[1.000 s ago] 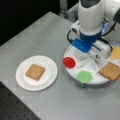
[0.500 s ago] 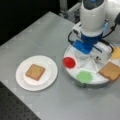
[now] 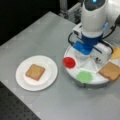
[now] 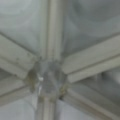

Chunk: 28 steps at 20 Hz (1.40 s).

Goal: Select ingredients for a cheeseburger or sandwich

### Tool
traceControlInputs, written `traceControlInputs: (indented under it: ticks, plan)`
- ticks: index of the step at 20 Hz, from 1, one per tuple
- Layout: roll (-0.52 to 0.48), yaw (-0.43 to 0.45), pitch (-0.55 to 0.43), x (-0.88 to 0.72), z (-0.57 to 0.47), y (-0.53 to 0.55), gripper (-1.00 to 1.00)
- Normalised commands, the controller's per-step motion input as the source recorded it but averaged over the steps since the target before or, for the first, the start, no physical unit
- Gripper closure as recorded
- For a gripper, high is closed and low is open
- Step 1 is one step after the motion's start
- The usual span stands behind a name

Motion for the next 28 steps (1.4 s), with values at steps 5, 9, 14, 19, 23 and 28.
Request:
traceControlInputs:
  ticks: [5, 9, 14, 19, 23, 28]
  plan:
    - [-0.013, -0.022, -0.13, -0.1, -0.11, 0.06, -1.0]
    - [-0.014, -0.032, -0.13, -0.1, -0.11, 0.07, -1.0]
    - [-0.013, -0.034, -0.135, -0.09, -0.14, 0.09, -1.0]
    - [-0.02, -0.033, -0.153, -0.1, -0.17, 0.1, -1.0]
    - [-0.031, -0.032, -0.162, -0.12, -0.17, 0.1, -1.0]
    - [-0.056, -0.021, -0.164, -0.13, -0.16, 0.08, -1.0]
